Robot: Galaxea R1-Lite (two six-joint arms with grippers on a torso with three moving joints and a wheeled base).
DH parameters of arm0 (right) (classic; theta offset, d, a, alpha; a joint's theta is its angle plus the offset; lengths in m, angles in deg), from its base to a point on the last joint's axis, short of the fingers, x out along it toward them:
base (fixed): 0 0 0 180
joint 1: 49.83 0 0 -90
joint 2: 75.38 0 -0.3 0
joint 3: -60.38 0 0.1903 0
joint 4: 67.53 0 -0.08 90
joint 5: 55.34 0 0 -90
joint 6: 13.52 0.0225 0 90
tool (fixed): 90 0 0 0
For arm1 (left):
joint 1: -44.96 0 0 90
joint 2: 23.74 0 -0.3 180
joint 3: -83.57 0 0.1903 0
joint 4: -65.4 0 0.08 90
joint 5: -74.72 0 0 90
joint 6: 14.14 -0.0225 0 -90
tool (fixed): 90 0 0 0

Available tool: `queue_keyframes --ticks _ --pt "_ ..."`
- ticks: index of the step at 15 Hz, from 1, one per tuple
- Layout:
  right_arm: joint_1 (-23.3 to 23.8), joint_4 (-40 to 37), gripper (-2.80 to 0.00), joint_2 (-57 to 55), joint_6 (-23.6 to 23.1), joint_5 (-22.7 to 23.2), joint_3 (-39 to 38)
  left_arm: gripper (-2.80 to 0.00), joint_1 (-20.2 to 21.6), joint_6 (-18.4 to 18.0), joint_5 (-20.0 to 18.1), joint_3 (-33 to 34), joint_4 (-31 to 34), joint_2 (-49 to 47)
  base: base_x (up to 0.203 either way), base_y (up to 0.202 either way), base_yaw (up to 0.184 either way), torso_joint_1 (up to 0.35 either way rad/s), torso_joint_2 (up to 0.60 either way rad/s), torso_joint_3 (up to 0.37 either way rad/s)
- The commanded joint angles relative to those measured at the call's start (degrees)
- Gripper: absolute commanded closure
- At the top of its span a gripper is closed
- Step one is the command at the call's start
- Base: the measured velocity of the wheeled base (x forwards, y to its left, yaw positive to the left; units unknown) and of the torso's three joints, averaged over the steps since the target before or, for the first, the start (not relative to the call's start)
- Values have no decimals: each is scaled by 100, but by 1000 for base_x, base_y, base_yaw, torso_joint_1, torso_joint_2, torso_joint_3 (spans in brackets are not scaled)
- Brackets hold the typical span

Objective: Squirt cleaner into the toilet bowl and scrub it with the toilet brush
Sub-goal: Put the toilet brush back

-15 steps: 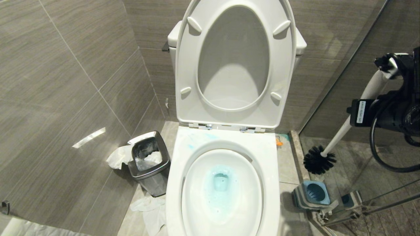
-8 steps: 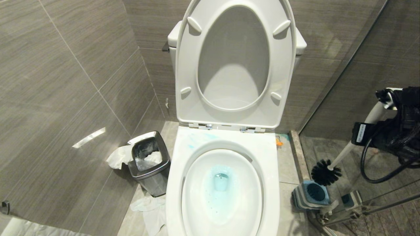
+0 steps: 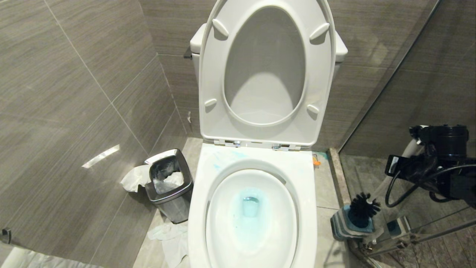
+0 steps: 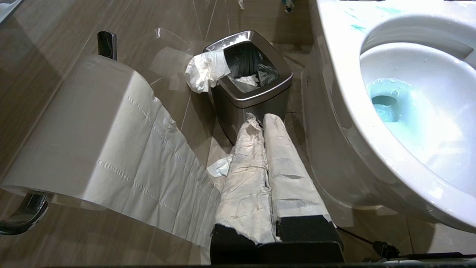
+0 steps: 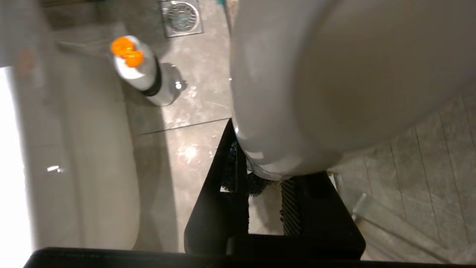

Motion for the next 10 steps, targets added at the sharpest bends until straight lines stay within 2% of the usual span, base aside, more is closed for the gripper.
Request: queue_keyframes --ticks 1,6,10 --pt "150 418 0 -731 -5 -15 25 0 0 -1 -2 0 1 4 0 0 0 0 0 0" --pt "300 1123 0 -1465 -54 -24 79 0 1 -1 -2 0 1 -4 0 0 0 0 0 0" --pt "403 1311 0 -1846 -40 -42 124 0 1 -1 -2 0 1 -4 0 0 0 0 0 0"
